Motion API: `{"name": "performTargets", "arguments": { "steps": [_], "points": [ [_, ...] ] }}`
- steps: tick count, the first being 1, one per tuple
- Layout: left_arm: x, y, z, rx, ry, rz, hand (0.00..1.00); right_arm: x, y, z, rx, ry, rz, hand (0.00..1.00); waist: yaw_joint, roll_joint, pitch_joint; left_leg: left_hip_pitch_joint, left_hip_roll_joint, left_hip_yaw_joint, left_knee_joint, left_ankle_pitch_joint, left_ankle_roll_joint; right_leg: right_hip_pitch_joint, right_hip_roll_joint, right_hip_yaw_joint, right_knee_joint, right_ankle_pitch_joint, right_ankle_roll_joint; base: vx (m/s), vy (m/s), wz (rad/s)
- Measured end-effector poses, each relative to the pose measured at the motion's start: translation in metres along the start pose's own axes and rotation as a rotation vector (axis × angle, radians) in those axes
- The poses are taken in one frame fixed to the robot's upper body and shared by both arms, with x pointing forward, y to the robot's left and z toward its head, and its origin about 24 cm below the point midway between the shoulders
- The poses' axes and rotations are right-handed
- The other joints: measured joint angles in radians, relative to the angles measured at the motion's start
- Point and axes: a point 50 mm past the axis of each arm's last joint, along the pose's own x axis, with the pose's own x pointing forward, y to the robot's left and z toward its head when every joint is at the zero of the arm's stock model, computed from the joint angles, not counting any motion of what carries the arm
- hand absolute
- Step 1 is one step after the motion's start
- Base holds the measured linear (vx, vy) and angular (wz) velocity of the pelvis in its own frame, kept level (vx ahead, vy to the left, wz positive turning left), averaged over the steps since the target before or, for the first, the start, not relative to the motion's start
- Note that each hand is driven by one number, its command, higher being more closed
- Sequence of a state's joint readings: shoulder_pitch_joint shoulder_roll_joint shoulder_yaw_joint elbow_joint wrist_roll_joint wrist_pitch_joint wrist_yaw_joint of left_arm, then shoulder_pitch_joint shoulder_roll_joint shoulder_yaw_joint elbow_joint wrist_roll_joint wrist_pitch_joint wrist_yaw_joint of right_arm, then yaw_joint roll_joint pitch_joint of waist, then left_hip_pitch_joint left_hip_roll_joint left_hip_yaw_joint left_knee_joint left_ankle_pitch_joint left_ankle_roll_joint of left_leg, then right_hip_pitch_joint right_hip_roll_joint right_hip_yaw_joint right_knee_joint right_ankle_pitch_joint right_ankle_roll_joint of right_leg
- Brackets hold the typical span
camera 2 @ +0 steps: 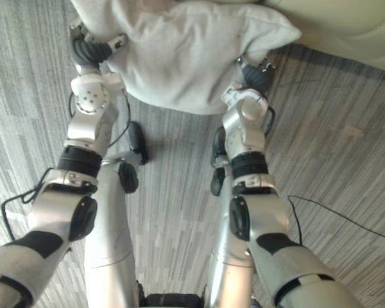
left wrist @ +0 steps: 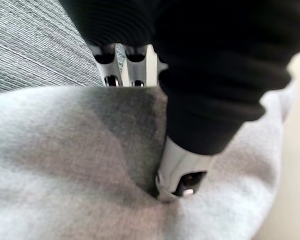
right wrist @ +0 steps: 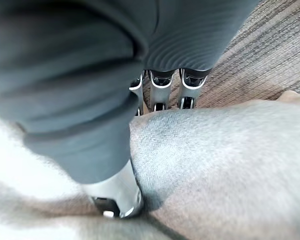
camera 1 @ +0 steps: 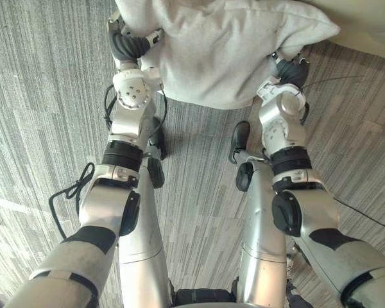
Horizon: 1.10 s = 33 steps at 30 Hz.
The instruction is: Pick up cushions and gather them together orderly.
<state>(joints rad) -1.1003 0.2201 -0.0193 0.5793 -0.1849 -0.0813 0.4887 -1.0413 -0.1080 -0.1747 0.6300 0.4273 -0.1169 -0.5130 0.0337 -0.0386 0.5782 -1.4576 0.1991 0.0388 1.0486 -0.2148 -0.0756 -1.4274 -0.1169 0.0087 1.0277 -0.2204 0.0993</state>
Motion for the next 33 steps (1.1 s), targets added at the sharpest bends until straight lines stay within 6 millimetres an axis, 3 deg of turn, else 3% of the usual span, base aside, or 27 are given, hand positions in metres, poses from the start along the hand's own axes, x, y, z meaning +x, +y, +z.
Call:
{"name": "performTargets", "arguments": {
  "steps": [3,6,12,14,18,24,26,33],
  "points": [
    [-0.009,-0.001,0.000,-0.005,-0.024,-0.021,1.00,-0.011,-0.005,-0.005,0.014,-0.022,0.018,1.00,-0.002,0.000,0.000,0.026,0.000,-0.006,-0.003,0.005,-0.004,0.029,-0.002,-0.007,-0.002,0.000,0.000,-0.01,0.003,0.01],
    [-0.029,-0.001,-0.012,-0.004,-0.017,-0.056,1.00,-0.029,-0.022,-0.021,0.017,-0.019,0.017,1.00,-0.010,-0.001,-0.004,0.133,0.003,-0.004,-0.052,0.013,-0.007,0.137,-0.004,-0.018,-0.049,0.005,-0.008,-0.06,0.004,0.02],
    [-0.089,-0.001,-0.047,-0.075,0.059,-0.105,1.00,-0.080,-0.070,-0.048,0.028,0.010,-0.022,1.00,-0.015,0.000,-0.042,0.454,-0.004,0.029,-0.227,0.027,-0.007,0.450,-0.004,-0.033,-0.229,0.034,-0.019,0.02,-0.033,-0.01],
    [-0.117,0.004,-0.063,-0.098,0.127,-0.107,1.00,-0.103,-0.089,-0.060,0.004,0.048,-0.032,1.00,-0.020,0.001,-0.124,0.523,-0.005,0.041,-0.269,0.026,-0.013,0.514,-0.004,-0.032,-0.275,0.036,-0.019,0.12,-0.038,-0.07],
    [-0.148,0.010,-0.075,-0.127,0.196,-0.108,1.00,-0.134,-0.112,-0.058,-0.052,0.048,-0.022,1.00,-0.023,0.000,-0.145,0.722,-0.013,0.048,-0.331,0.023,-0.023,0.706,-0.004,-0.036,-0.345,0.035,-0.018,0.14,-0.019,-0.08],
    [-0.202,0.030,-0.092,-0.123,0.319,-0.140,1.00,-0.181,-0.148,-0.058,-0.191,0.107,-0.003,1.00,-0.024,0.003,-0.250,0.956,-0.017,0.073,-0.457,0.000,-0.025,0.937,-0.001,-0.048,-0.497,0.041,-0.014,0.09,0.021,-0.07],
    [-0.219,0.038,-0.096,-0.119,0.365,-0.140,1.00,-0.195,-0.157,-0.060,-0.237,0.144,0.005,1.00,-0.020,0.005,-0.311,1.028,-0.015,0.095,-0.512,-0.001,-0.027,1.004,-0.003,-0.052,-0.566,0.055,-0.015,0.14,0.035,-0.18],
    [-0.240,0.047,-0.100,-0.129,0.431,-0.141,1.00,-0.211,-0.167,-0.064,-0.270,0.208,0.014,1.00,-0.023,0.022,-0.396,1.177,-0.016,0.147,-0.587,-0.003,-0.038,1.131,0.008,-0.016,-0.660,0.081,-0.006,0.16,0.023,-0.22]
  ]
}}
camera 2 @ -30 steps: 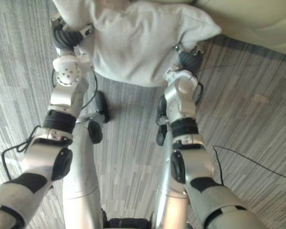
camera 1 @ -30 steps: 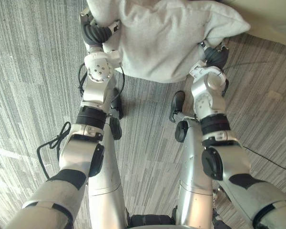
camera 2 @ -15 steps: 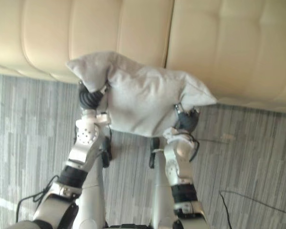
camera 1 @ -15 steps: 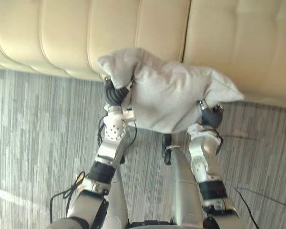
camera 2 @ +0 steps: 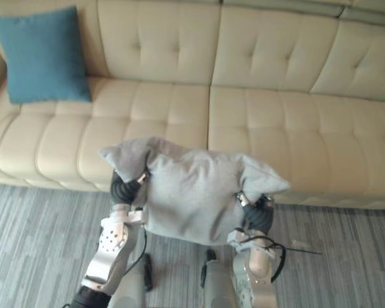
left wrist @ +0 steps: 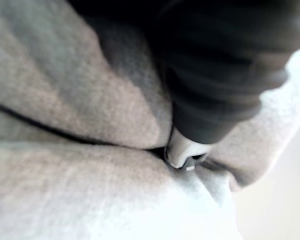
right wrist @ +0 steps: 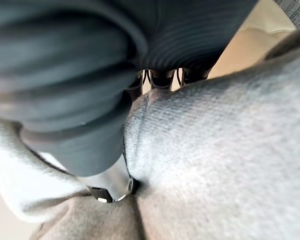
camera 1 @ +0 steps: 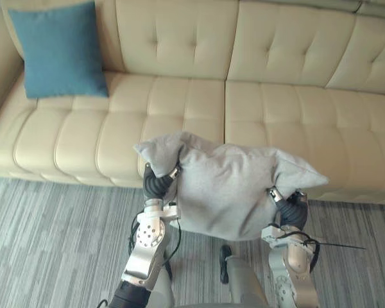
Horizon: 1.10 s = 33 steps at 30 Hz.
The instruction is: Pick up cushions and gather them together orderly.
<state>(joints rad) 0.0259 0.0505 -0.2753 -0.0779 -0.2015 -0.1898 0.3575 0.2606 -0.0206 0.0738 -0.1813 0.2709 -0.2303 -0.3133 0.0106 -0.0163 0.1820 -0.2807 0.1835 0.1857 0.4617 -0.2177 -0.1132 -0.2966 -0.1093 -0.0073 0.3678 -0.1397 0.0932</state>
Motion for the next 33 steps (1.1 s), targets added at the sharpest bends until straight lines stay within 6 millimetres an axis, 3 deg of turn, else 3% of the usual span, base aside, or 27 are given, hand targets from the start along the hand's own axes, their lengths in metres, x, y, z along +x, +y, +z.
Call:
{"name": "performTargets", "arguments": {
  "steps": [2,5,8,9,11,12,13,14,15,16,17,18,19,22,23,25,26,28,29,30,32,33],
  "points": [
    [0.000,0.001,0.000,-0.001,0.004,-0.010,1.00,0.000,0.000,-0.001,-0.014,0.000,0.003,1.00,-0.002,-0.001,0.000,0.034,-0.002,0.004,-0.006,-0.018,0.000,0.015,0.002,0.009,0.014,0.003,-0.001,0.09,0.025,-0.29],
    [-0.005,0.008,-0.010,0.019,0.048,-0.003,1.00,-0.001,-0.004,-0.016,-0.046,0.059,0.003,1.00,-0.005,-0.004,0.001,0.103,0.001,0.024,-0.004,-0.068,0.007,-0.019,0.000,-0.001,0.178,0.019,-0.015,0.01,0.033,-0.32],
    [-0.011,0.020,-0.021,0.079,0.103,0.002,1.00,-0.004,-0.006,-0.038,-0.090,0.155,0.009,1.00,-0.007,-0.007,0.001,0.169,0.010,0.023,-0.032,-0.094,0.011,-0.078,-0.043,-0.114,0.344,0.118,-0.055,0.01,0.014,-0.29],
    [-0.012,0.026,-0.024,0.107,0.120,-0.001,1.00,-0.004,-0.007,-0.046,-0.104,0.191,0.013,1.00,-0.009,-0.007,0.001,0.194,0.009,0.022,-0.067,-0.085,0.026,-0.100,-0.062,-0.162,0.350,0.119,-0.076,0.07,-0.001,-0.17],
    [-0.015,0.031,-0.026,0.127,0.133,0.001,1.00,-0.005,-0.006,-0.054,-0.118,0.235,0.027,1.00,-0.008,-0.025,-0.008,0.213,0.010,0.020,-0.116,-0.082,0.030,-0.099,-0.066,-0.210,0.231,0.064,-0.079,0.15,-0.056,-0.14],
    [-0.015,0.032,-0.026,0.129,0.135,0.002,1.00,-0.004,-0.007,-0.055,-0.128,0.238,0.035,1.00,-0.007,-0.025,-0.008,0.219,0.010,0.011,-0.137,-0.081,0.029,-0.089,-0.060,-0.226,0.094,0.076,-0.065,0.18,-0.087,-0.10],
    [-0.015,0.032,-0.027,0.131,0.138,0.002,1.00,-0.003,-0.008,-0.054,-0.137,0.238,0.042,1.00,-0.008,-0.026,-0.008,0.225,0.009,0.007,-0.150,-0.078,0.024,-0.081,-0.059,-0.234,0.003,0.095,-0.054,0.24,-0.118,0.01],
    [-0.015,0.033,-0.028,0.135,0.144,0.001,1.00,-0.001,-0.009,-0.053,-0.148,0.233,0.049,1.00,-0.011,-0.040,-0.017,0.244,-0.001,-0.007,-0.167,-0.068,-0.007,-0.049,-0.056,-0.229,-0.136,0.141,-0.041,0.37,-0.231,0.15],
    [-0.016,0.034,-0.031,0.142,0.158,0.000,1.00,0.000,-0.010,-0.053,-0.155,0.231,0.051,1.00,-0.021,-0.043,-0.019,0.268,-0.007,-0.019,-0.170,-0.082,-0.043,-0.033,-0.063,-0.214,-0.167,0.219,-0.047,0.40,-0.262,0.19],
    [-0.017,0.032,-0.035,0.136,0.171,0.001,1.00,0.002,-0.011,-0.052,-0.163,0.228,0.055,1.00,-0.029,-0.022,-0.016,0.282,0.007,-0.035,-0.174,-0.092,-0.057,-0.035,-0.048,-0.212,-0.129,0.211,-0.062,0.41,-0.273,0.18],
    [-0.020,0.029,-0.039,0.124,0.194,0.003,1.00,0.003,-0.016,-0.050,-0.189,0.224,0.057,1.00,-0.028,0.025,-0.037,0.286,0.046,-0.045,-0.189,-0.092,-0.068,-0.049,-0.012,-0.237,-0.075,0.149,-0.075,0.28,-0.166,0.07],
    [-0.021,0.028,-0.039,0.119,0.199,0.002,1.00,0.004,-0.017,-0.049,-0.195,0.222,0.057,1.00,-0.028,0.039,-0.048,0.292,0.059,-0.052,-0.183,-0.084,-0.082,-0.054,-0.002,-0.248,-0.061,0.126,-0.081,0.39,-0.197,0.01],
    [-0.021,0.026,-0.040,0.111,0.201,0.002,1.00,0.006,-0.017,-0.048,-0.197,0.214,0.058,1.00,-0.029,0.052,-0.053,0.265,0.100,-0.094,-0.106,-0.075,-0.079,-0.042,0.031,-0.270,-0.048,0.098,-0.102,0.44,-0.232,-0.01],
    [-0.022,0.023,-0.043,0.092,0.214,0.008,1.00,0.005,-0.016,-0.042,-0.189,0.194,0.059,1.00,-0.023,0.052,-0.052,0.117,0.177,-0.162,0.276,0.023,-0.025,0.084,0.087,-0.319,-0.086,0.067,-0.152,0.41,-0.202,0.12],
    [-0.022,0.021,-0.043,0.085,0.214,0.008,1.00,0.005,-0.014,-0.032,-0.175,0.154,0.066,1.00,-0.013,0.050,-0.051,0.065,0.177,-0.159,0.389,0.007,-0.024,0.129,0.093,-0.318,-0.113,0.062,-0.159,0.35,-0.120,0.08],
    [-0.021,0.020,-0.042,0.081,0.210,0.006,1.00,0.009,-0.010,-0.020,-0.156,0.097,0.074,1.00,-0.010,0.048,-0.051,0.007,0.150,-0.128,0.430,-0.024,-0.002,0.171,0.089,-0.317,-0.149,0.062,-0.159,0.26,-0.050,0.01],
    [-0.020,0.019,-0.041,0.078,0.206,-0.003,1.00,0.013,-0.006,-0.012,-0.140,0.048,0.080,1.00,-0.004,0.046,-0.051,-0.034,0.113,-0.090,0.375,-0.056,0.034,0.203,0.079,-0.316,-0.180,0.062,-0.159,0.27,0.013,0.03],
    [-0.020,0.018,-0.041,0.076,0.207,-0.006,1.00,0.017,-0.004,-0.010,-0.137,0.034,0.081,1.00,0.002,0.046,-0.051,-0.045,0.057,-0.076,0.210,-0.058,0.045,0.230,0.069,-0.313,-0.201,0.063,-0.157,0.21,0.085,-0.06],
    [-0.019,0.017,-0.040,0.073,0.202,-0.008,1.00,0.018,-0.004,-0.010,-0.138,0.031,0.079,1.00,0.005,0.051,-0.052,-0.032,0.033,-0.077,0.093,-0.023,0.055,0.232,0.068,-0.309,-0.200,0.062,-0.143,0.14,0.149,-0.21],
    [-0.018,0.017,-0.037,0.071,0.189,-0.012,1.00,0.019,-0.005,-0.010,-0.142,0.032,0.075,1.00,0.014,0.060,-0.057,-0.029,0.013,-0.079,-0.020,0.064,0.059,0.232,0.076,-0.294,-0.202,0.056,-0.109,0.11,0.135,-0.23],
    [-0.017,0.020,-0.036,0.088,0.182,-0.016,1.00,0.013,-0.007,-0.020,-0.122,0.084,0.036,1.00,0.026,0.013,-0.068,0.023,-0.030,-0.040,-0.092,0.086,0.077,0.250,0.041,-0.258,-0.244,0.074,-0.076,0.15,0.150,-0.13],
    [-0.018,0.020,-0.036,0.088,0.183,-0.016,1.00,0.011,-0.007,-0.022,-0.120,0.093,0.030,1.00,0.030,0.009,-0.070,0.035,-0.039,-0.031,-0.102,0.087,0.079,0.258,0.034,-0.254,-0.254,0.078,-0.069,0.13,0.118,-0.10]
  ]
}}
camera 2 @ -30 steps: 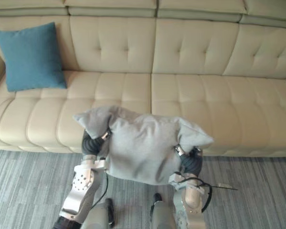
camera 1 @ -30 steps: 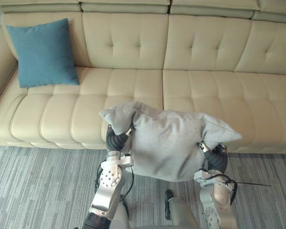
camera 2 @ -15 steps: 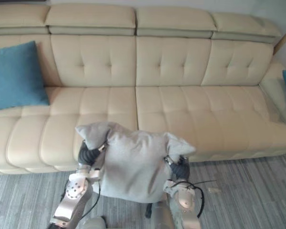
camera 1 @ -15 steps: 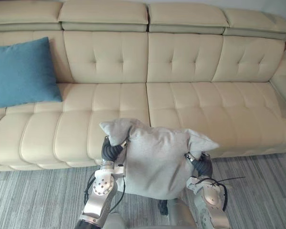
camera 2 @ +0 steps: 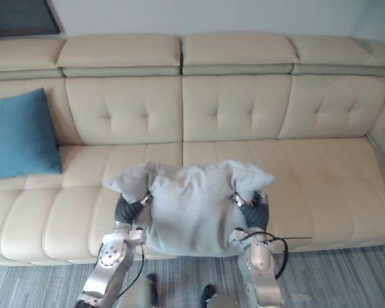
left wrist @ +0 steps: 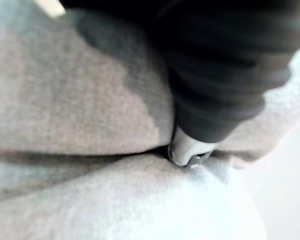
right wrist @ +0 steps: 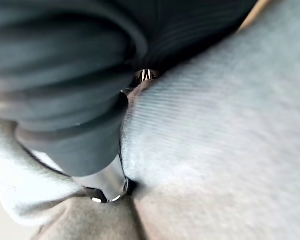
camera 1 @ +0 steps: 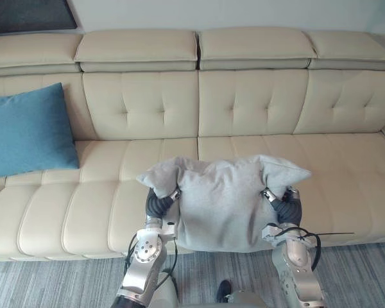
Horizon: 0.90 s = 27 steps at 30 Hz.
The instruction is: Pick up cushions and gather them together orderly.
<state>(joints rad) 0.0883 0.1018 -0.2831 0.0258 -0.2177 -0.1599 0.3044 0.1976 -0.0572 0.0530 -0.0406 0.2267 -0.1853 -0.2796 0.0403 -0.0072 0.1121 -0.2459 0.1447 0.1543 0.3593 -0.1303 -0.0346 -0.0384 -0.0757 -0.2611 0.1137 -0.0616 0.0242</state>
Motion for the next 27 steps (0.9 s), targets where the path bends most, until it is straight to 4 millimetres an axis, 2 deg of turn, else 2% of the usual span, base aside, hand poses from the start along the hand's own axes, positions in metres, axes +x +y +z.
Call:
{"name": "performTargets", "arguments": {
  "steps": [2,4,6,8,10,11,12,13,14,15,16,17,20,23,27],
  "points": [
    [-0.001,0.000,0.001,-0.003,-0.005,0.000,1.00,-0.004,0.001,-0.004,-0.001,0.018,-0.008,1.00,0.011,-0.003,-0.002,0.057,-0.028,0.044,-0.040,-0.005,0.009,0.015,-0.031,0.038,0.008,-0.003,0.008,0.09,0.152,-0.36],
    [-0.002,-0.001,0.008,-0.014,-0.033,-0.009,1.00,-0.004,0.001,-0.004,-0.019,0.014,-0.001,1.00,0.012,-0.005,-0.003,0.078,-0.046,0.071,-0.051,-0.023,0.025,-0.006,-0.056,0.062,0.053,-0.025,0.035,0.05,0.123,-0.44],
    [-0.002,-0.002,0.010,-0.014,-0.040,-0.025,1.00,-0.003,0.000,-0.007,-0.027,0.026,0.000,1.00,0.013,-0.016,0.000,0.103,-0.068,0.105,-0.069,-0.043,0.031,-0.081,-0.098,0.087,0.203,-0.064,0.054,0.01,0.064,-0.40],
    [-0.005,0.000,0.006,0.000,-0.023,-0.036,1.00,-0.002,-0.001,-0.016,-0.037,0.063,-0.005,1.00,-0.001,-0.024,0.005,0.131,-0.072,0.108,-0.084,-0.041,0.035,-0.140,-0.118,0.092,0.348,-0.061,0.049,0.03,0.032,-0.12],
    [-0.005,0.001,0.004,0.025,-0.015,-0.052,1.00,-0.002,-0.002,-0.022,-0.049,0.091,-0.009,1.00,-0.013,-0.041,0.004,0.145,-0.077,0.092,-0.101,-0.023,0.038,-0.174,-0.119,0.121,0.412,-0.055,0.035,0.04,-0.009,0.21],
    [-0.005,0.002,0.004,0.037,-0.014,-0.057,1.00,-0.002,-0.003,-0.023,-0.056,0.093,-0.007,1.00,-0.028,-0.041,0.005,0.144,-0.078,0.072,-0.118,-0.015,0.035,-0.182,-0.105,0.162,0.406,-0.092,0.000,0.04,-0.047,0.32],
    [-0.005,0.002,0.004,0.039,-0.015,-0.057,1.00,-0.002,-0.003,-0.022,-0.058,0.090,-0.005,1.00,-0.031,-0.041,0.005,0.142,-0.079,0.064,-0.124,-0.013,0.034,-0.186,-0.095,0.187,0.392,-0.107,0.000,0.06,-0.113,0.49],
    [-0.004,0.002,0.003,0.041,-0.012,-0.062,1.00,0.000,-0.003,-0.021,-0.061,0.086,-0.004,1.00,-0.037,-0.046,0.002,0.141,-0.078,0.032,-0.137,-0.010,0.026,-0.188,-0.070,0.245,0.349,-0.122,0.013,0.08,-0.142,0.63],
    [-0.001,0.001,0.003,0.047,-0.010,-0.065,1.00,0.000,-0.005,-0.021,-0.070,0.083,-0.003,1.00,-0.041,-0.048,0.002,0.140,-0.083,0.005,-0.141,-0.002,0.004,-0.185,-0.052,0.290,0.285,-0.110,0.025,0.07,-0.125,0.71],
    [-0.001,0.002,0.003,0.053,-0.011,-0.067,1.00,0.000,-0.004,-0.021,-0.075,0.081,-0.001,1.00,-0.041,-0.058,-0.001,0.136,-0.092,-0.009,-0.132,0.001,0.000,-0.179,-0.054,0.300,0.234,-0.070,0.035,0.11,-0.189,0.78],
    [0.003,0.002,0.003,0.064,-0.015,-0.072,1.00,0.003,-0.003,-0.019,-0.087,0.071,0.006,1.00,-0.043,-0.076,0.006,0.127,-0.107,-0.032,-0.099,-0.006,-0.008,-0.154,-0.074,0.298,0.189,-0.055,0.074,0.14,-0.192,0.51],
    [0.003,0.000,0.002,0.060,-0.008,-0.074,1.00,0.008,-0.004,-0.018,-0.115,0.065,0.016,1.00,-0.033,-0.044,0.005,0.117,-0.077,-0.053,-0.082,-0.014,-0.021,-0.139,-0.047,0.277,0.164,-0.048,0.063,0.18,-0.255,0.40],
    [0.003,-0.002,0.003,0.050,-0.014,-0.075,1.00,0.012,-0.003,-0.014,-0.121,0.050,0.023,1.00,-0.025,-0.014,-0.006,0.110,-0.030,-0.070,-0.081,-0.020,-0.041,-0.098,0.001,0.242,0.089,-0.019,0.032,0.10,-0.132,0.07],
    [0.003,-0.007,0.003,0.034,-0.012,-0.079,1.00,0.013,-0.006,-0.011,-0.121,0.038,0.012,1.00,-0.029,-0.014,-0.009,0.147,-0.012,-0.082,-0.133,-0.005,-0.063,-0.054,0.021,0.225,0.038,-0.006,0.019,0.08,-0.097,0.08],
    [0.005,-0.009,0.005,0.035,-0.024,-0.090,1.00,0.015,-0.007,-0.004,-0.123,0.005,0.008,1.00,-0.034,-0.012,-0.010,0.157,-0.017,-0.086,-0.183,0.019,-0.065,-0.049,0.021,0.216,0.015,-0.001,0.014,0.05,-0.025,0.08]
  ]
}}
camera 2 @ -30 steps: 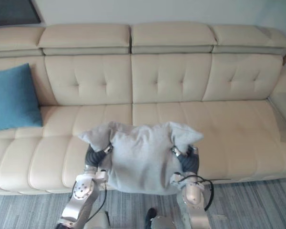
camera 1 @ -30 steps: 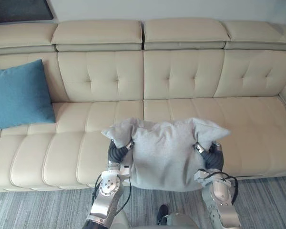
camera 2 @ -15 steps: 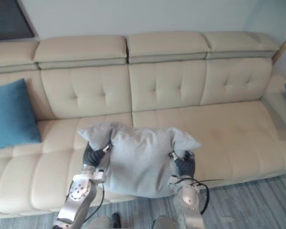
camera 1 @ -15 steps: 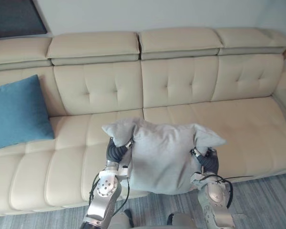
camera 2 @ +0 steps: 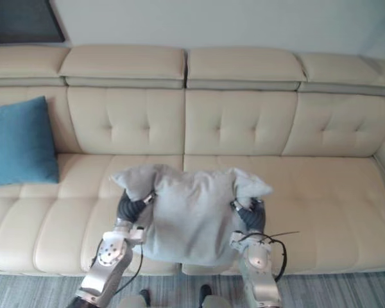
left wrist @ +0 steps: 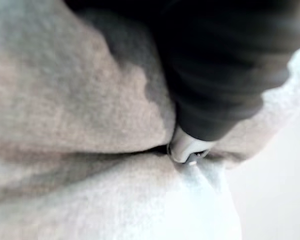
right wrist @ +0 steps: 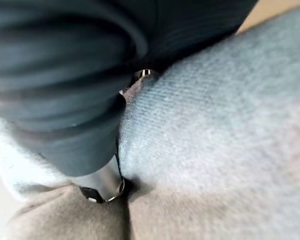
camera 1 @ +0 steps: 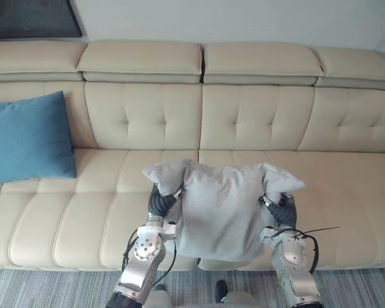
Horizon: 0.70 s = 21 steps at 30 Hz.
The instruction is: Pick up cushions and gather them together orderly.
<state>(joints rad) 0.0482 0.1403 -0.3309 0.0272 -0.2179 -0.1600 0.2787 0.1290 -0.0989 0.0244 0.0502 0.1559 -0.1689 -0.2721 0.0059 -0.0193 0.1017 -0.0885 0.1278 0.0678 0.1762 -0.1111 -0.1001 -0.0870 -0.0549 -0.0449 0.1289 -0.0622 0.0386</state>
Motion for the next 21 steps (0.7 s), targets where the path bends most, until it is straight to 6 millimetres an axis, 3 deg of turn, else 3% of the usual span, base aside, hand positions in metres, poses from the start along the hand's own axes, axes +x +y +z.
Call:
{"name": "performTargets", "arguments": {
  "steps": [4,9,12,14,15,18,19,21],
  "points": [
    [0.013,-0.007,0.014,0.010,-0.059,-0.027,1.00,0.008,-0.001,0.008,-0.001,-0.036,-0.012,1.00,-0.004,0.000,0.000,-0.020,-0.010,-0.028,-0.041,0.030,0.001,-0.005,-0.005,-0.024,-0.035,0.015,0.002,0.01,-0.006,0.24],
    [0.044,-0.011,0.054,0.050,-0.221,-0.020,1.00,0.042,0.016,0.051,-0.013,-0.212,0.005,1.00,-0.006,0.004,0.005,-0.098,-0.017,-0.038,-0.070,0.074,0.004,-0.089,-0.011,-0.035,-0.033,0.039,-0.003,-0.03,0.004,0.08],
    [0.072,-0.014,0.089,0.084,-0.338,0.003,1.00,0.071,0.034,0.091,0.004,-0.343,-0.001,1.00,-0.005,0.010,0.039,-0.143,-0.018,-0.032,-0.067,0.095,0.006,-0.135,-0.013,-0.033,-0.031,0.065,-0.006,-0.09,0.006,-0.04],
    [0.093,-0.014,0.126,0.107,-0.454,0.035,1.00,0.092,0.048,0.131,0.000,-0.465,-0.010,1.00,-0.004,0.012,0.075,-0.201,-0.020,-0.024,-0.064,0.114,0.012,-0.198,-0.015,-0.030,-0.025,0.085,-0.006,-0.15,-0.005,-0.06],
    [0.098,-0.013,0.135,0.117,-0.482,0.043,1.00,0.097,0.050,0.142,-0.001,-0.494,-0.012,1.00,-0.005,0.013,0.079,-0.225,-0.020,-0.023,-0.064,0.117,0.012,-0.222,-0.014,-0.029,-0.025,0.091,-0.006,-0.17,-0.014,-0.06],
    [0.120,-0.010,0.190,0.177,-0.629,0.084,1.00,0.118,0.065,0.200,0.017,-0.624,-0.036,1.00,-0.005,0.016,0.159,-0.284,-0.021,-0.023,-0.072,0.152,0.014,-0.285,-0.014,-0.030,-0.025,0.119,-0.007,-0.16,-0.012,0.00],
    [0.122,-0.008,0.198,0.182,-0.647,0.097,1.00,0.120,0.067,0.209,0.020,-0.639,-0.040,1.00,-0.005,0.018,0.171,-0.292,-0.021,-0.024,-0.073,0.156,0.014,-0.294,-0.014,-0.031,-0.025,0.122,-0.006,-0.10,-0.008,-0.02],
    [0.131,-0.004,0.231,0.173,-0.715,0.149,1.00,0.125,0.075,0.247,0.032,-0.720,-0.070,1.00,-0.006,0.026,0.187,-0.350,-0.023,-0.026,-0.102,0.197,0.012,-0.364,-0.014,-0.032,-0.028,0.144,-0.010,-0.08,-0.013,0.04]
  ]
}}
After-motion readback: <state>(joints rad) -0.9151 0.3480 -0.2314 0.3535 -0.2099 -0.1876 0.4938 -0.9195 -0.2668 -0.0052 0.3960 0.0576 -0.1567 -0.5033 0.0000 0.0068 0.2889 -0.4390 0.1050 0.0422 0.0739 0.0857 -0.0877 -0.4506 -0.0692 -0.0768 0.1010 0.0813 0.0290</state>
